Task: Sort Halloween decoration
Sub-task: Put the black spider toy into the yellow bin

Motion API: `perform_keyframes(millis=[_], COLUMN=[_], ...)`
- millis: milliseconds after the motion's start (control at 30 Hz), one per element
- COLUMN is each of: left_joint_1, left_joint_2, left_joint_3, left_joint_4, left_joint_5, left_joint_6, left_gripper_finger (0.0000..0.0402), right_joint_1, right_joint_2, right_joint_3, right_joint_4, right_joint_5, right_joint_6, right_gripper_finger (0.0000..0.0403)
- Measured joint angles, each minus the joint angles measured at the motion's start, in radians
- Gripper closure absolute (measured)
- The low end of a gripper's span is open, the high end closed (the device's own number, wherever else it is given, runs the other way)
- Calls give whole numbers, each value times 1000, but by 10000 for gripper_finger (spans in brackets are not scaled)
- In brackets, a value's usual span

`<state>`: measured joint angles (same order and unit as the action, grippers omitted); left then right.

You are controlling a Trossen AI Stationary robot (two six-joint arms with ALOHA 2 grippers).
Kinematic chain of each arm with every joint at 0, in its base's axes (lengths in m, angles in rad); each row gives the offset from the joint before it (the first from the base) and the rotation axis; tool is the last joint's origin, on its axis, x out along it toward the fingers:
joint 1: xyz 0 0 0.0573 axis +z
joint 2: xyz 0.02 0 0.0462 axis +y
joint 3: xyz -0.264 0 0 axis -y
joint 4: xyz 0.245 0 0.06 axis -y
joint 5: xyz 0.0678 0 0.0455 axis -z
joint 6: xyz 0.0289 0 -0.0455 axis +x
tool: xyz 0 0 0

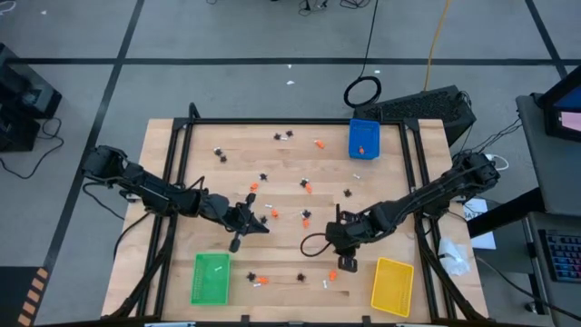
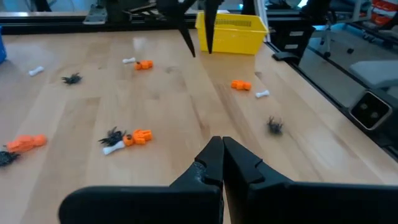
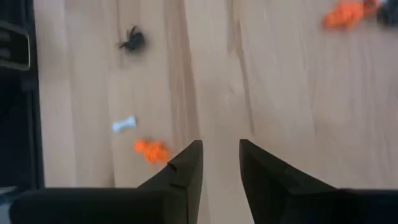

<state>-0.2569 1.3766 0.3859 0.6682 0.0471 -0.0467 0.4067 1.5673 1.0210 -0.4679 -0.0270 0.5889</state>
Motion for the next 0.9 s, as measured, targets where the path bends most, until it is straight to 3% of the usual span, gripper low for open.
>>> perform_keyframes(millis=[233, 600, 900], left_joint_1=[-56, -106, -119], left_joint_2=[28, 151, 218], left_joint_3=[3, 3, 3], left_joint_4=[5, 9, 115], left_joint_5=[-38, -135, -183], left_joint_6=[-33, -106, -158], left_gripper_finger=[401, 401, 401], right_joint_1=[24, 40, 54], right_joint_2=[50, 144, 229], right_joint_3=[0, 0, 0], right_joint_4=[104, 257, 437], right_joint_5=[4, 3, -4], right_joint_6=[-5, -27, -41], right_gripper_finger=[299, 233, 233])
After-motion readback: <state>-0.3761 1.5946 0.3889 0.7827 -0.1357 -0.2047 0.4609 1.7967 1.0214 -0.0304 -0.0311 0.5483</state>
